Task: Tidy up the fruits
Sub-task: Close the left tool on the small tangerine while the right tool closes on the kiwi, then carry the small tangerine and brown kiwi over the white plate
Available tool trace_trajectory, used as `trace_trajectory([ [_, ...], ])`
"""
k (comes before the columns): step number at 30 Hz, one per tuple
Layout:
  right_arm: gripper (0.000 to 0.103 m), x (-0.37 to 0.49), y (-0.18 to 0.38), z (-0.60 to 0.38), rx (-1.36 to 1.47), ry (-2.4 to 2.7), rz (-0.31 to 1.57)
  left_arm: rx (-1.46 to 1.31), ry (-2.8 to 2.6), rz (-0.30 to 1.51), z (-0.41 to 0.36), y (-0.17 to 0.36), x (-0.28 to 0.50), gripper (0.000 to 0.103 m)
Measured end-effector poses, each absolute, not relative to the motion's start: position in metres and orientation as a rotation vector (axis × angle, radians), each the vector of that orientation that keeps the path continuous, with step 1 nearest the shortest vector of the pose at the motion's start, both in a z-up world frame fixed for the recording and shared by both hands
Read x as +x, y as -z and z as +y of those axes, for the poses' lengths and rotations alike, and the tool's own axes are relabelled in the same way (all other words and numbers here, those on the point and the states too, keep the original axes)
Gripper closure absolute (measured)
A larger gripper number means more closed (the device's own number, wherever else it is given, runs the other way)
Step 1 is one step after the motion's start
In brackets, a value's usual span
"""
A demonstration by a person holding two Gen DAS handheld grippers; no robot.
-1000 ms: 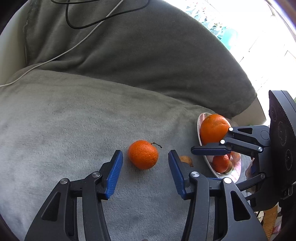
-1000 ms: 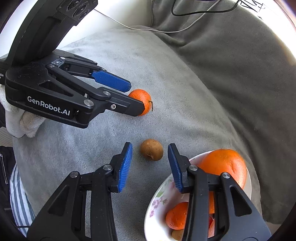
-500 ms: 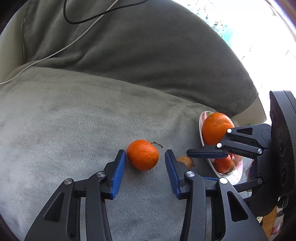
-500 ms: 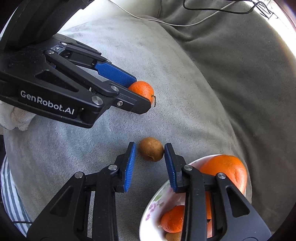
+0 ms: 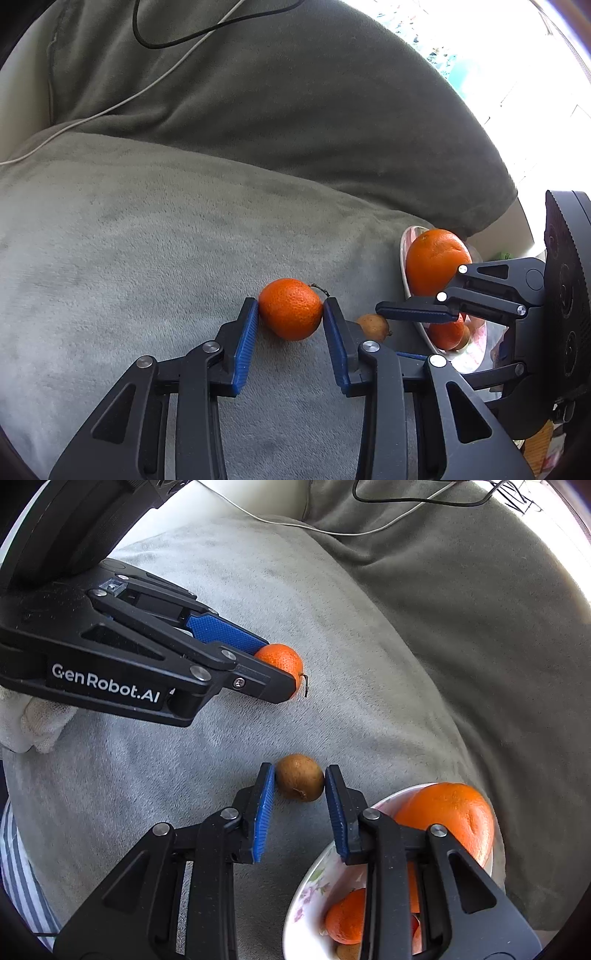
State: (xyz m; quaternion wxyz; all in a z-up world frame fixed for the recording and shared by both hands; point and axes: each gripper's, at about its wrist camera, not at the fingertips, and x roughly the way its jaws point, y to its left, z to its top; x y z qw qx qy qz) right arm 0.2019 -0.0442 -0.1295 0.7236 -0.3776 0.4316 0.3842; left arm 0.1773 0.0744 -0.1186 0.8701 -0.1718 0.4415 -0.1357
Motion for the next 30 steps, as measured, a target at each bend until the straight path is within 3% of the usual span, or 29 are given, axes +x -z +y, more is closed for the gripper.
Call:
trace_trajectory([
  [30,0.074,0.176,0.059,-0.119,-0.474,-0.767,0.836,-0.380,0.311,0.825,0.091,0.085,0.138,0.069],
])
